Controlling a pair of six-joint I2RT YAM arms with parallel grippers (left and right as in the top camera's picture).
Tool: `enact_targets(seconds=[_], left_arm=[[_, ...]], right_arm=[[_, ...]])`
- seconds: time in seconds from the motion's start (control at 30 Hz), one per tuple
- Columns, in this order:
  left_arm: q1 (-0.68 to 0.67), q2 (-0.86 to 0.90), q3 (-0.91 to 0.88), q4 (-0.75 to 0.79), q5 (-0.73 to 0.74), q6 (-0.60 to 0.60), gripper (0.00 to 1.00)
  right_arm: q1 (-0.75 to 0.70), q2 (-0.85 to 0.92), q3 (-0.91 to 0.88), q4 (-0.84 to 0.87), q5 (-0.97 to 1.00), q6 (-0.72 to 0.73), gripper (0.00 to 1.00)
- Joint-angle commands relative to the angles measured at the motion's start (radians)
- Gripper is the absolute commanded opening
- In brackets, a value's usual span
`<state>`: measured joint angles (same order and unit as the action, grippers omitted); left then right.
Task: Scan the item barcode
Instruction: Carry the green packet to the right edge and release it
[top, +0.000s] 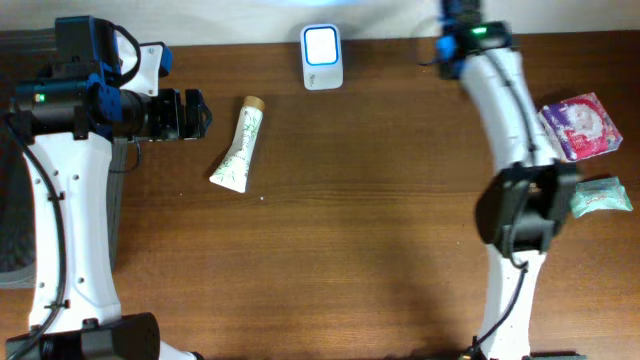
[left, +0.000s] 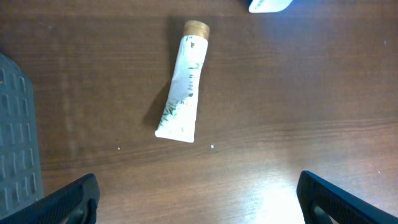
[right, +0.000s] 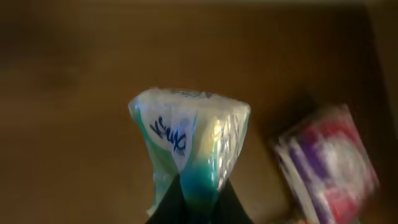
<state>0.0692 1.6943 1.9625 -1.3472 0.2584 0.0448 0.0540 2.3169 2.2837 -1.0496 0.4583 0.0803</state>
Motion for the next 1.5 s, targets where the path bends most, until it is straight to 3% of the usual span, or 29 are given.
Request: enact_targets(seconds=[0.0, 0.17, 0.23, 0.27, 0.33, 0.4, 0.7, 0.9, 1.17, 1.47], left_arm=[[-0.001, 0.001, 0.003, -0.001, 0.011, 0.001, 0.99], [-0.001, 0.001, 0.003, -0.001, 0.011, 0.001, 0.99], [-0.001, 0.001, 0.003, -0.001, 0.011, 0.001, 0.99], [-0.001, 0.001, 0.003, -0.001, 0.011, 0.001, 0.99], [-0.001, 0.001, 0.003, -0.001, 0.011, 0.001, 0.99], [-0.001, 0.001, 0.003, -0.001, 0.011, 0.001, 0.99], [-0.001, 0.001, 0.003, -0.001, 0.011, 0.001, 0.99], [-0.001, 0.001, 0.003, -0.001, 0.011, 0.001, 0.99], [-0.001, 0.001, 0.003, -0.001, 0.011, 0.001, 0.99], [-0.001, 0.001, 0.003, -0.001, 0.011, 0.001, 0.99]], right_arm=[[-0.1, -0.005, -0.004, -0.148, -0.045, 0.097, 0.04], [-0.263, -0.004, -0.087, -0.257, -0.207, 0.097, 0.04], [-0.288, -0.004, -0.124, -0.255, -0.219, 0.097, 0.09], [-0.312, -0.004, -0.161, -0.243, -0.216, 0.097, 0.2], [-0.335, -0.004, -0.191, -0.238, -0.216, 0.097, 0.5], [-0.342, -0.005, -0.196, -0.259, -0.224, 0.098, 0.99], [-0.28, -0.179, -0.195, -0.325, -0.384, 0.146, 0.99], [-0.12, -0.444, -0.195, -0.354, -0.37, 0.138, 0.99], [0.082, -0.624, -0.195, -0.496, -0.369, 0.081, 0.99], [0.111, -0.815, -0.195, -0.537, -0.443, 0.001, 0.99]])
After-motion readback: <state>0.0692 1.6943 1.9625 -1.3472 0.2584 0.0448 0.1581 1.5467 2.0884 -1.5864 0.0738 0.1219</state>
